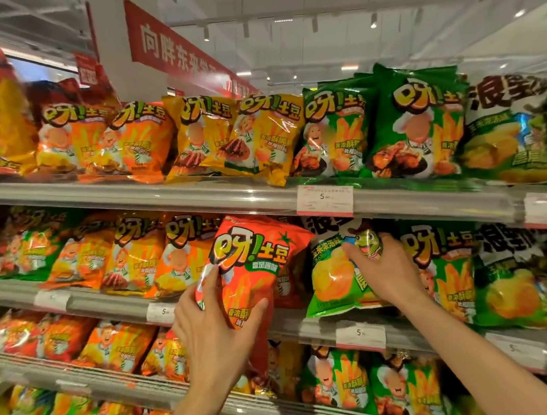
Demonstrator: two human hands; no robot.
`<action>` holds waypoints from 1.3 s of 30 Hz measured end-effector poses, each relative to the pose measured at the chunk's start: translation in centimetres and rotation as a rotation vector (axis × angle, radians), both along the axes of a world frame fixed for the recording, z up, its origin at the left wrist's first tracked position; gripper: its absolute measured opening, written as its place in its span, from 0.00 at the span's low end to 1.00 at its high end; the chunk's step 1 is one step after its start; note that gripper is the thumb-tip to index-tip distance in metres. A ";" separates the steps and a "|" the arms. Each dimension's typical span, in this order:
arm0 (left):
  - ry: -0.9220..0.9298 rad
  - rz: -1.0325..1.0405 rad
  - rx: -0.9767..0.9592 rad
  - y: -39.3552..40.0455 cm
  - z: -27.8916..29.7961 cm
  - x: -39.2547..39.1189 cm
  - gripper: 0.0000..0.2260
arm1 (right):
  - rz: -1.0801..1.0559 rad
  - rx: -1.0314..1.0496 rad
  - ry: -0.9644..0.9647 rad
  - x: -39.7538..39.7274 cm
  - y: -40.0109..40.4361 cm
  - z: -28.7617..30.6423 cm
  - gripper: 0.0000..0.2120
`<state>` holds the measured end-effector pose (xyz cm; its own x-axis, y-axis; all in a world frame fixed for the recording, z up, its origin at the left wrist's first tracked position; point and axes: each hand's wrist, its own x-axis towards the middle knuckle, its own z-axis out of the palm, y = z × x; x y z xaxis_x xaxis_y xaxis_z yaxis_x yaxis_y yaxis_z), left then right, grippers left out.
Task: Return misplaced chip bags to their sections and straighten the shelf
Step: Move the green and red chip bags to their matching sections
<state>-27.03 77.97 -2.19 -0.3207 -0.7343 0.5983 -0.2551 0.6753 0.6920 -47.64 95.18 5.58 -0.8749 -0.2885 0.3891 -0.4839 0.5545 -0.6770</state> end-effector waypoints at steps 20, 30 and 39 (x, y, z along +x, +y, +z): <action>0.073 -0.067 0.057 9.5 1.4 -14.7 0.40 | -0.042 -0.090 0.073 2.7 16.8 -3.8 0.34; 0.001 -0.017 0.025 11.0 0.4 -18.2 0.40 | -0.094 -0.044 -0.003 2.5 20.4 -4.6 0.30; -0.286 -0.052 0.035 9.9 0.8 -19.9 0.44 | -0.065 -0.141 -0.066 3.7 20.7 -4.0 0.22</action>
